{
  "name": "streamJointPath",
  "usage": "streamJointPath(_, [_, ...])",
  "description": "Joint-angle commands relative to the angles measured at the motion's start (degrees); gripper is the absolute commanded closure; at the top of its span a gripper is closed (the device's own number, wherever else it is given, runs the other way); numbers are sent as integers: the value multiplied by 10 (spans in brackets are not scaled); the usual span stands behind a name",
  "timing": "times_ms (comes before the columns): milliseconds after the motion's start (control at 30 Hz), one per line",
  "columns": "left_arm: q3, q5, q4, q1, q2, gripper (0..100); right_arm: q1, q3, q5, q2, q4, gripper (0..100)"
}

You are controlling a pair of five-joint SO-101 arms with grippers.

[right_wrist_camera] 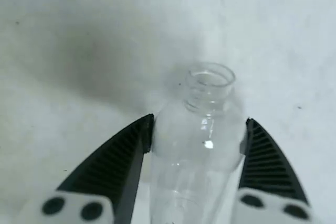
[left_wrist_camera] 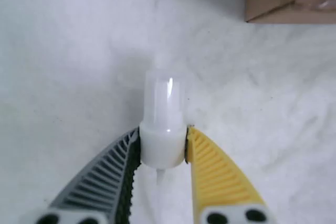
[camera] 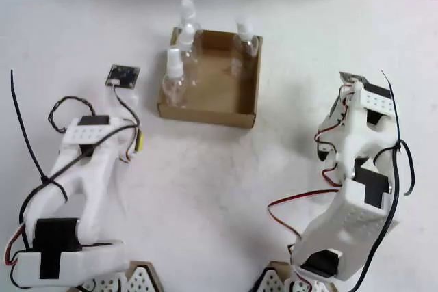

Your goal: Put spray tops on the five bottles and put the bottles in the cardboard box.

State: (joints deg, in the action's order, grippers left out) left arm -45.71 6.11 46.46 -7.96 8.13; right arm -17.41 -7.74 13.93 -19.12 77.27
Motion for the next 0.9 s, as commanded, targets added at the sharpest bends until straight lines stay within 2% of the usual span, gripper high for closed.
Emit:
streamJointPath(0, [7, 5, -22, 7, 6, 978, 5, 4, -7, 7, -34, 936])
streamJointPath(67, [7, 5, -22, 7, 6, 978, 5, 3, -7, 7, -45, 988])
streamJointPath(233, [7, 5, -22, 7, 6, 978, -3, 1, -3, 47, -41, 981])
streamJointPath(433, [7, 5, -22, 7, 6, 978, 0, 2, -2, 184, 43, 982])
streamJointPath(600, [7, 6, -21, 7, 6, 978, 66, -36, -2, 327, 101, 982])
streamJointPath(867, [6, 6, -20, 3, 6, 978, 175, -187, -4, 523, 29, 982])
